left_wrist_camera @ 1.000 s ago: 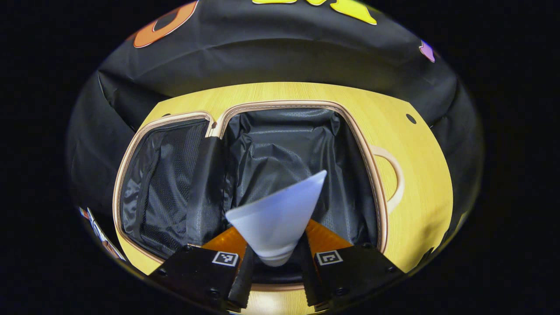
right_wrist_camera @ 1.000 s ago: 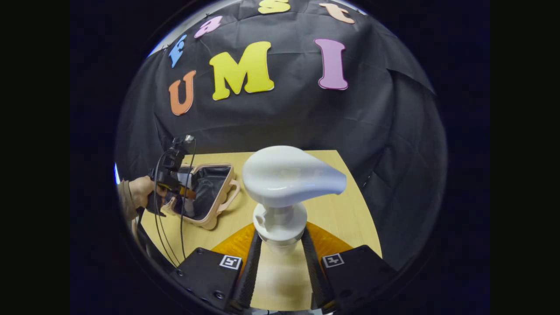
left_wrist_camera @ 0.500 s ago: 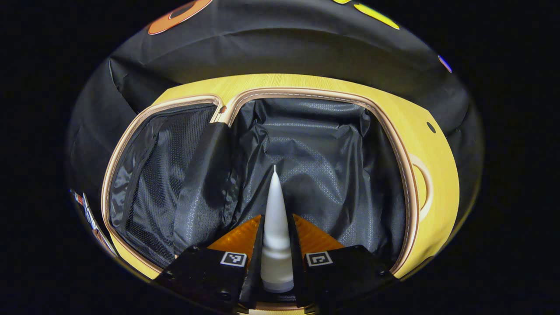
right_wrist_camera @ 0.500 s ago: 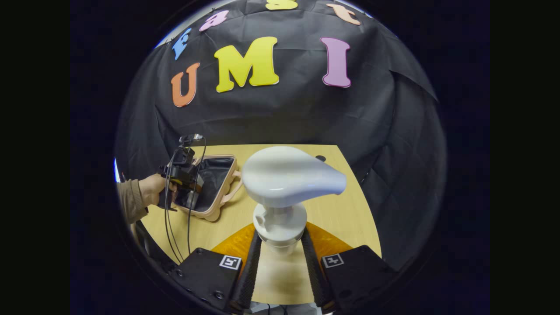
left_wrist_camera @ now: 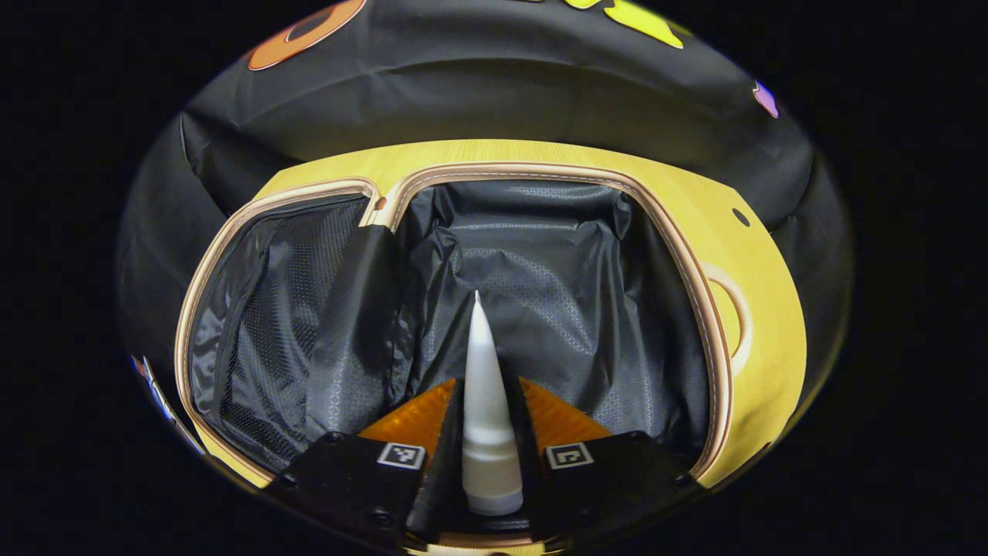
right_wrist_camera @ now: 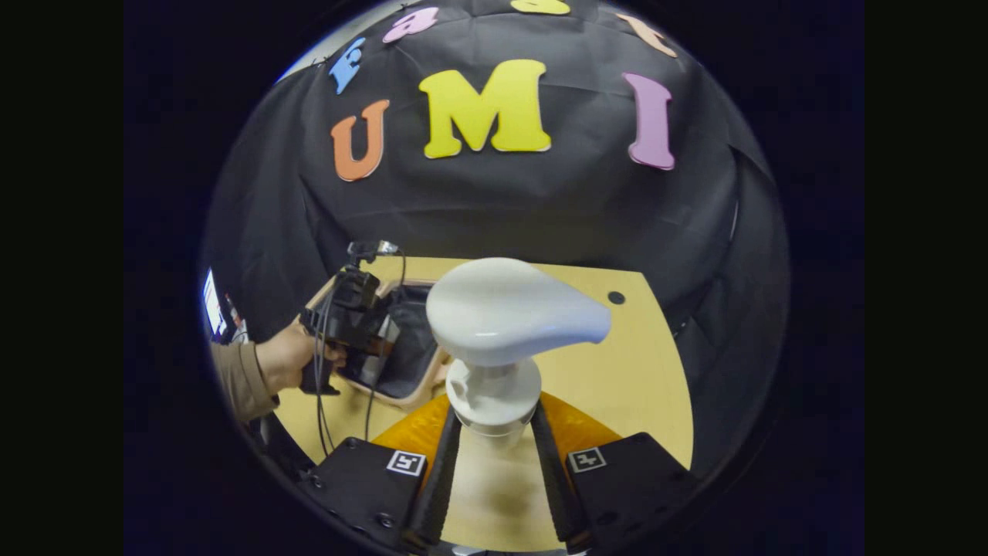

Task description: First open the suitcase, pack the skin care products into it, and then close the suitcase.

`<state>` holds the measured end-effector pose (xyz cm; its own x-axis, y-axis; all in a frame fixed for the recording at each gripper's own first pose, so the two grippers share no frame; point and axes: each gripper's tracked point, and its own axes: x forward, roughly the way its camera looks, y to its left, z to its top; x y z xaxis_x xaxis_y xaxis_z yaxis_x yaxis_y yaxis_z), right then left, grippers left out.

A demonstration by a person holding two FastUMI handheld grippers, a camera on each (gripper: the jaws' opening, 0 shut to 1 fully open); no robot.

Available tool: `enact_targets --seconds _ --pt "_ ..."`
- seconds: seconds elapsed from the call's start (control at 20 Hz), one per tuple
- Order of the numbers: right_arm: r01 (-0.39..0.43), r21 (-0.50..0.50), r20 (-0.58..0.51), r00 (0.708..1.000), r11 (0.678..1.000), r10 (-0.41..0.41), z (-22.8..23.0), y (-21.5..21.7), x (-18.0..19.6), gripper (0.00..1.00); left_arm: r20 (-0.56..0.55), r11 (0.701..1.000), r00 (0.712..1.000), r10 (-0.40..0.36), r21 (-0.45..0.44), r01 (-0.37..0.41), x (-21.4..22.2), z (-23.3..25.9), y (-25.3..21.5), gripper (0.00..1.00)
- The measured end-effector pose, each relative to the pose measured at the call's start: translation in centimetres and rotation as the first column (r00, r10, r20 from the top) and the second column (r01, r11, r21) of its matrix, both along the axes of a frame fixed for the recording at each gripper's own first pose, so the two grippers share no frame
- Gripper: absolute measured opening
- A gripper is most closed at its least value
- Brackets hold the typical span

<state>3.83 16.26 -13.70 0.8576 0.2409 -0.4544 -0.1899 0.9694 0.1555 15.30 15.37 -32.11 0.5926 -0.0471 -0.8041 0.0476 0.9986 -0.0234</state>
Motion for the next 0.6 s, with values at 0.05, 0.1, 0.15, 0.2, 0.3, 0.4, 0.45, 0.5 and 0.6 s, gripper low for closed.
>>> enact_targets --seconds 0.05,0.1,0.15,0.2,0.3,0.4,0.45,0.5,0.6 --pt "-0.038 -0.003 0.010 0.999 0.999 0.038 0.8 1.6 1.1 0.50 0.020 1.000 1.000 -0.003 -0.010 0.003 -0.1 0.6 -0.1 0.58" --pt "-0.078 -0.009 0.017 0.997 0.997 0.078 1.4 3.2 2.3 0.49 0.041 0.999 0.999 -0.014 -0.034 0.016 -0.2 1.4 -0.5 0.58" --pt "-0.109 -0.012 0.015 0.994 0.994 0.109 1.8 4.5 3.3 0.49 0.059 0.998 0.998 -0.026 -0.049 0.029 -0.6 2.3 -0.7 0.54" --pt "-0.140 -0.009 0.007 0.990 0.990 0.140 1.7 5.7 4.6 0.50 0.082 0.998 0.996 -0.027 -0.047 0.031 -0.7 3.2 -0.6 0.77" --pt "-0.184 -0.007 -0.014 0.983 0.983 0.184 1.4 8.2 6.9 0.50 0.142 0.999 0.989 -0.034 -0.035 0.039 -2.4 5.9 0.3 1.00" --pt "-0.220 -0.018 -0.048 0.975 0.975 0.219 0.2 10.8 9.1 0.49 0.205 0.999 0.978 -0.032 -0.014 0.035 -4.2 8.2 1.5 1.00" --pt "-0.239 -0.017 -0.073 0.969 0.971 0.238 -0.7 12.3 10.0 0.49 0.235 1.000 0.971 -0.029 0.001 0.030 -5.1 9.0 2.5 1.00" --pt "-0.252 -0.011 -0.100 0.963 0.968 0.249 -1.8 13.7 10.5 0.50 0.265 1.000 0.964 -0.028 0.015 0.025 -6.0 9.7 3.3 1.00" --pt "-0.276 0.010 -0.155 0.949 0.961 0.274 -3.9 16.3 11.1 0.48 0.313 1.000 0.950 -0.011 0.028 0.002 -7.9 11.1 4.8 1.00"
